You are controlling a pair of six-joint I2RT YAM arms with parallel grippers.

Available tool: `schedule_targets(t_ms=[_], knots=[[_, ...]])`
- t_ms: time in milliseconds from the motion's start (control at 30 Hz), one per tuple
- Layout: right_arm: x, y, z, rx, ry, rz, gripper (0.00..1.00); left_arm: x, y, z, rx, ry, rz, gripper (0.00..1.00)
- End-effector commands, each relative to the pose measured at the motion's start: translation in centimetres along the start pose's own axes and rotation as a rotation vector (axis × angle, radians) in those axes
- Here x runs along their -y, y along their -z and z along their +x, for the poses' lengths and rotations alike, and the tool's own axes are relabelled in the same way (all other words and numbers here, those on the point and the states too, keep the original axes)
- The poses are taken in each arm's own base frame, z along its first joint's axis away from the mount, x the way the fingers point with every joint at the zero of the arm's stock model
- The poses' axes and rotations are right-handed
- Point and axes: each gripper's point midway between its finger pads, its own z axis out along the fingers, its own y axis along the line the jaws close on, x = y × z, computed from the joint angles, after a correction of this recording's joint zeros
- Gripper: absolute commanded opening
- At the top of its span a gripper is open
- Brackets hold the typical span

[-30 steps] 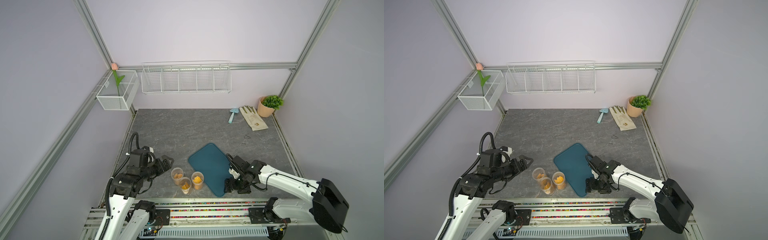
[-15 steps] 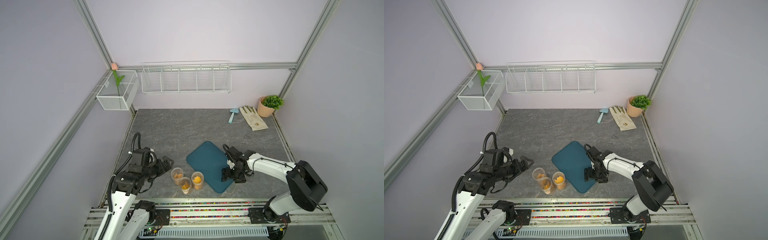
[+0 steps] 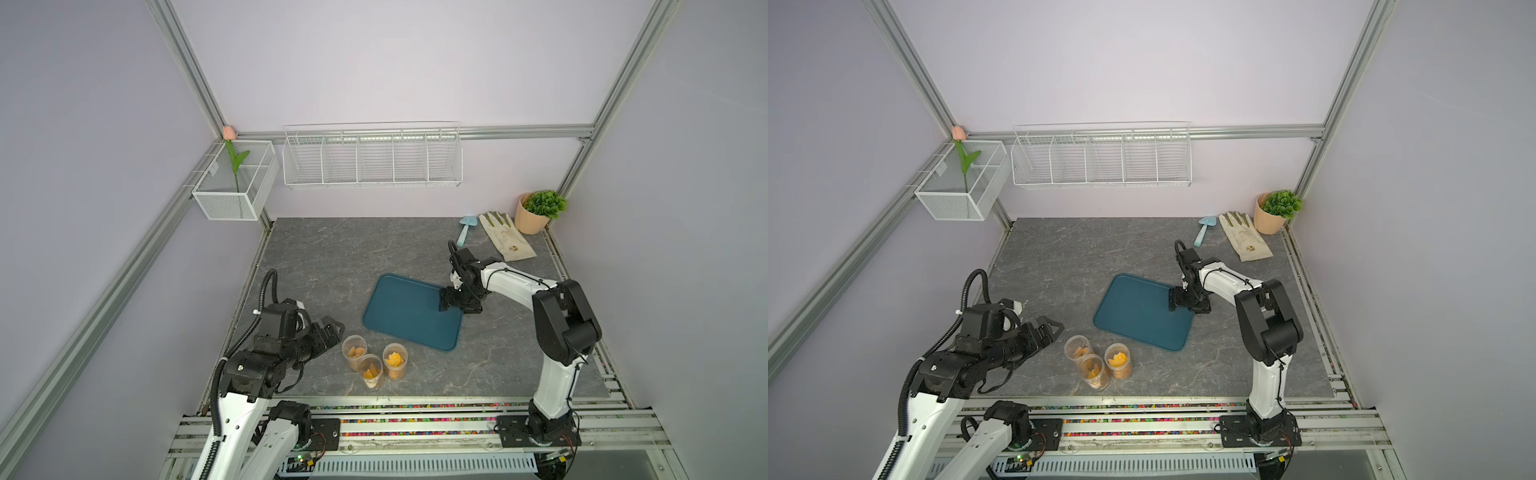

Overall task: Pour the cookies out of the jar
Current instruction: Move the tray at the center of the board.

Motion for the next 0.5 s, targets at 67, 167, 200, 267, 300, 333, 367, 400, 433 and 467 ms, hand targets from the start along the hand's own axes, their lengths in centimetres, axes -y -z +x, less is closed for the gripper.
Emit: schedule_targets(t_ms=[67,167,200,267,300,333,367,400,433,467], knots=[[0.7,1.5,0.2,-0.02,0.038,0.062,0.88,-0.3,-0.5,-0.2,-0.009,0.018,-0.033,0.99],[0.2,6.1,1.4,0.046,0.121,0.124,0.88,0.2,-0.1,-1.0,0.018,0.014,-0.023,0.99],[-0.8,7.9,2.1,0.072,0.164,0.111,0.88,0.4,-0.1,-1.2,0.028,0.012,-0.017,0.99],[-3.3,10.5,4.3,0.067,0.273,0.048,0.88,0.7,-0.3,-1.5,0.037,0.01,0.0,0.99],[-4.9,11.7,5.6,0.061,0.347,0.005,0.88,1.0,-0.5,-1.6,0.033,0.006,0.01,0.99],[-6.5,12.8,7.1,0.064,0.441,-0.045,0.88,1.3,-0.7,-1.7,0.027,0.001,0.021,0.99],[-7.8,13.7,8.5,0.067,0.528,-0.087,0.88,1.4,-0.9,-1.7,0.018,-0.005,0.026,0.99],[-8.9,14.5,10.2,0.072,0.62,-0.129,0.88,1.6,-1.1,-1.8,0.008,-0.014,0.028,0.99],[-9.3,15.1,11.5,0.082,0.694,-0.151,0.88,1.7,-1.1,-1.8,0.007,-0.027,0.032,1.0],[-9.3,15.2,12.5,0.097,0.754,-0.165,0.88,1.7,-1.4,-1.9,-0.008,-0.035,0.021,1.0]])
